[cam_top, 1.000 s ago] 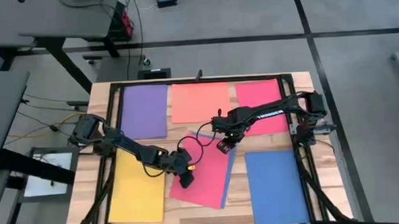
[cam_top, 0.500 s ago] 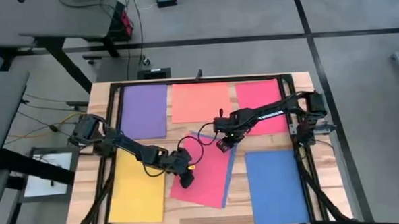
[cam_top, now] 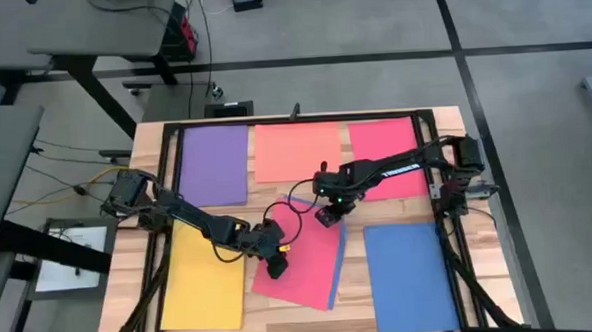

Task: Organize paper
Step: Stack the pink paper on top of the other pink paper

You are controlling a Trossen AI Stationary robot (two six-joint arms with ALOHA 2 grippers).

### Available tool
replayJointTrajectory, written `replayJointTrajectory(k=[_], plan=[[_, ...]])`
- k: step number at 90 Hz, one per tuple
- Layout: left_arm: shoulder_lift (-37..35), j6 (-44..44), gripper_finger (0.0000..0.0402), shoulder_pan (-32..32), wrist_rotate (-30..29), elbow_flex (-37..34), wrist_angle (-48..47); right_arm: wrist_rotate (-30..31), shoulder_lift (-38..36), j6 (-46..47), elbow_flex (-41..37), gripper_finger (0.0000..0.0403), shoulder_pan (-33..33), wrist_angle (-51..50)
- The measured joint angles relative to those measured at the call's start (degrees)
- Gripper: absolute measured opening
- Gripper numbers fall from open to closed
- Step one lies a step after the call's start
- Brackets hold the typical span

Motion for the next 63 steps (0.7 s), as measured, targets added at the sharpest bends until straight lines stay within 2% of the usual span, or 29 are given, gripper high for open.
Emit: replayJointTrajectory(k=[23,47,63], plan=[[-0.02,0.34,0.0,0.0,-0.13,0.0,-0.02,-1.25,-0.04,-4.43,8.6,0.0138,-0.01,-13.4],[-0.02,1.21,0.0,-0.02,-0.11,0.0,-0.02,-1.36,-0.04,-4.33,14.57,0.0138,1.51,-23.4],[-0.02,1.6,0.0,-0.02,-0.11,0.0,0.0,-1.38,-0.08,-4.64,15.38,0.0138,2.04,-23.47]])
